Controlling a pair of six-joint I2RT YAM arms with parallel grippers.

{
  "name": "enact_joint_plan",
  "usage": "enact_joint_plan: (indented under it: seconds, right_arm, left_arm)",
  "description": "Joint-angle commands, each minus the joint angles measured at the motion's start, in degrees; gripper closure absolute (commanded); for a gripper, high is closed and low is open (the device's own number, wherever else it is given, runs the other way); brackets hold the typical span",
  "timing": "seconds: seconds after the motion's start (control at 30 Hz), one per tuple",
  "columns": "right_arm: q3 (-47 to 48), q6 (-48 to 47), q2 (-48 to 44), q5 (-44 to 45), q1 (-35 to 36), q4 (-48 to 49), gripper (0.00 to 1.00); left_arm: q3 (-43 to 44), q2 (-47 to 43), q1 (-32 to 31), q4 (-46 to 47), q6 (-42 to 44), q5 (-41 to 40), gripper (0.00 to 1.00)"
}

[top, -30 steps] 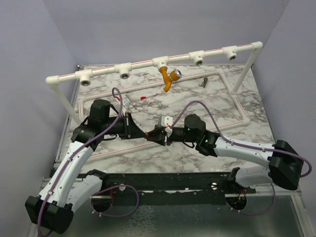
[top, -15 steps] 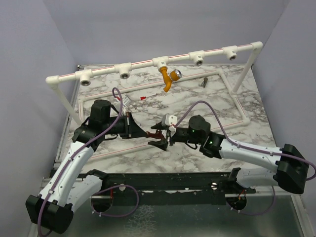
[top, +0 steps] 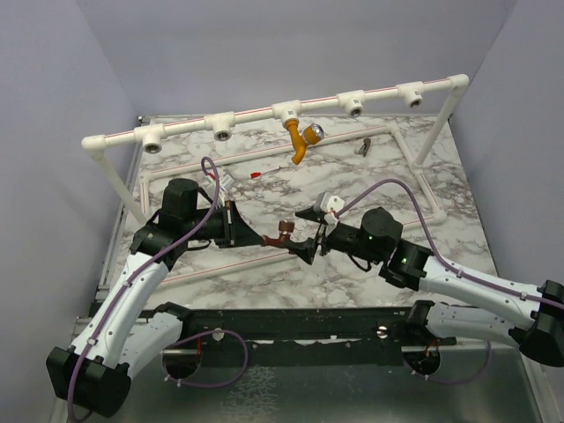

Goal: Install the water faucets

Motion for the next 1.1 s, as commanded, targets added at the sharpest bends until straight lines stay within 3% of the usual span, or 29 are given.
enact_joint_plan:
  seconds: [0.0,0.17,0.37,0.67,1.07]
  right_arm:
    - [0.5,6.4,-1.5,6.3,-0.9,-8.9,0.22]
    - [2.1,13.8,-3.4,4.6,-3.7,-14.4,0.20]
    - [2.4,25.3,-3.5,-15.9,-16.6,-15.4,0.20]
    - [-1.3,40.8,-2.2,-33.4,-22.2,0.6,0.20]
    - [-6.2,55.2,0.5,-36.3,-22.2,20.5,0.23]
  left_arm:
    - [0.6,-0.1,-0.3,2.8,-0.4,2.7,1.00]
    - [0.6,-0.3,-0.3,4.3,-0.7,3.8,1.00]
    - [1.0,-0.4,-0.3,6.8,-0.8,5.7,1.00]
    - [1.4,-1.3,-0.3,13.0,-3.1,8.6,1.00]
    - [-0.5,-3.1,-0.3,27.4,-11.9,12.0,1.00]
